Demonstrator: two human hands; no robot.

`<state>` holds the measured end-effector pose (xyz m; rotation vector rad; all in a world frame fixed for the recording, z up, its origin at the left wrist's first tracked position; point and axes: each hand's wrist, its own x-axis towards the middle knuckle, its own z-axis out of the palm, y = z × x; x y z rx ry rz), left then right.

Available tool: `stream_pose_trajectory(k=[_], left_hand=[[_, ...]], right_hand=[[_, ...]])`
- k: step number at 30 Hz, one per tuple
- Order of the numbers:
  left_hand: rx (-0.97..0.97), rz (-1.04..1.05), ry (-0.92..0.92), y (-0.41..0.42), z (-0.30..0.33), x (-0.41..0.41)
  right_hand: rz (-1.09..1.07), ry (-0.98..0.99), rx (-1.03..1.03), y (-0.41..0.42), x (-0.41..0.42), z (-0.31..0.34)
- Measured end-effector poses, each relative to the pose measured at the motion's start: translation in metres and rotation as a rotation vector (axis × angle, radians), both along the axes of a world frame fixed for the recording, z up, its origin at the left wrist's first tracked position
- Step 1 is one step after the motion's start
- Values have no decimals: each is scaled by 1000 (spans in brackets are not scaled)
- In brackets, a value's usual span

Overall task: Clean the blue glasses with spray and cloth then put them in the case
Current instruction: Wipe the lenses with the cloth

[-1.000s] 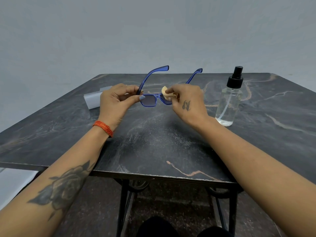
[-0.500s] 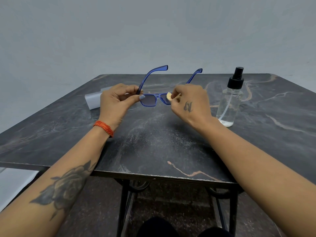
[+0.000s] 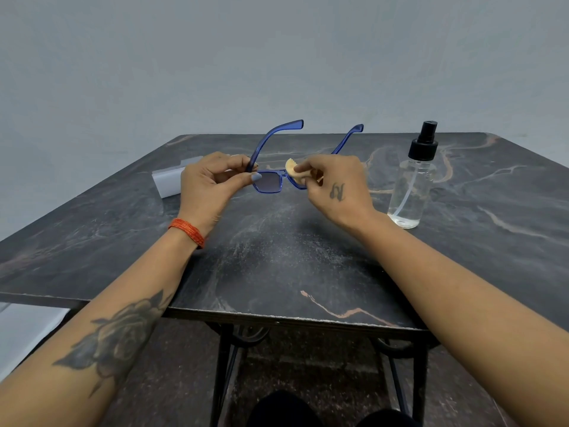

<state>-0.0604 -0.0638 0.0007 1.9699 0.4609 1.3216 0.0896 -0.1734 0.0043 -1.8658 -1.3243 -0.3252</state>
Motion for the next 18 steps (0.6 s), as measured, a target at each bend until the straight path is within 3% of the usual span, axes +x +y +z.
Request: stream_pose_trajectory(k=[7, 18], left_hand=[[-13, -3, 2, 0, 0, 0], [-4, -19, 12, 0, 0, 0]], right_hand=[[-50, 69, 3, -4, -3, 5], [-139, -172, -78, -5, 1, 2]])
